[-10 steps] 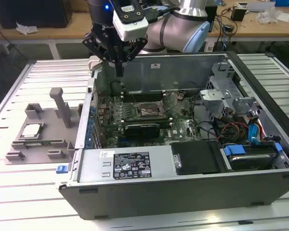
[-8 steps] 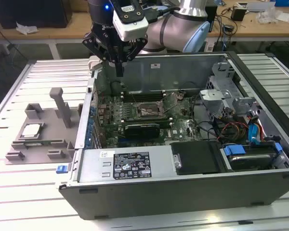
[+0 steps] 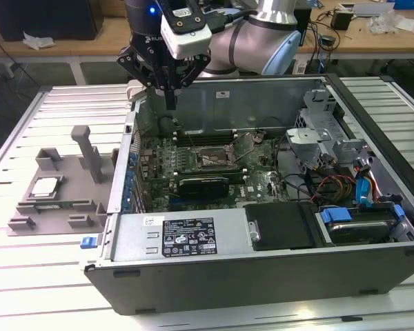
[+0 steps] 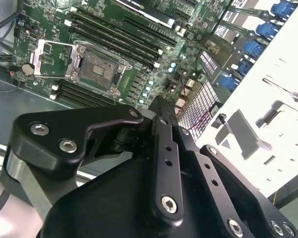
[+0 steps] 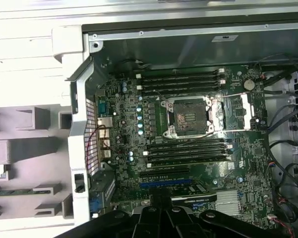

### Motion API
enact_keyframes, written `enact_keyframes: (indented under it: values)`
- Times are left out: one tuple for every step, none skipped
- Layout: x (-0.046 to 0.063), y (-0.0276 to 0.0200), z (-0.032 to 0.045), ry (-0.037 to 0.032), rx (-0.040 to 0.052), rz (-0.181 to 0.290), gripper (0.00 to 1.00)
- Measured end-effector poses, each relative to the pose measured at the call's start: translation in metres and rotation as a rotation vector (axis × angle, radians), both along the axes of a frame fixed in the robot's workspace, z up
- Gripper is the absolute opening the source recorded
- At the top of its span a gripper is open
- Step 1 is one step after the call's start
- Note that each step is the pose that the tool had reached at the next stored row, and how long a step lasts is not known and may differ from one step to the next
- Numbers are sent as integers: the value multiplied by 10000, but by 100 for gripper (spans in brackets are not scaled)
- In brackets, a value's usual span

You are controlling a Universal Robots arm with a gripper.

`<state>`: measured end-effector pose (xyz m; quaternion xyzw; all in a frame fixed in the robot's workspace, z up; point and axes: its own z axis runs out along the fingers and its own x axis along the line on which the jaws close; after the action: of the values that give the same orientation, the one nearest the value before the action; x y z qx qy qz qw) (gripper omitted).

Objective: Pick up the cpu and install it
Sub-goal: 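Reach for the cpu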

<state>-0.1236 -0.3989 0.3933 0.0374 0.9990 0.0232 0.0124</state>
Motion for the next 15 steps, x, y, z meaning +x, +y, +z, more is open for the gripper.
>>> enact_keyframes:
  values:
    - [-9,0,0,0,0,0,11]
    - [-16,0,0,-1,1,0,11]
    - [-42,0,0,0,0,0,11]
    - [-64,0,0,0,0,0,11]
    - [-85,0,0,-1,1,0,11]
    - [-116,0,0,-1,0,1,11]
    - [-180,0,0,-1,0,0,11]
    - [-219,0,0,0,1,-1,11]
    - [-249,0,-1,-1,1,0,11]
    - [-280,0,0,0,0,1,11]
    - [-307,0,0,0,0,1,11]
    - [-332,0,0,-1,1,0,11]
    - [-347,0,0,0,0,-1,11]
    - [-370,0,0,-1,1,-1,11]
    - [-389,0,-1,-1,1,0,11]
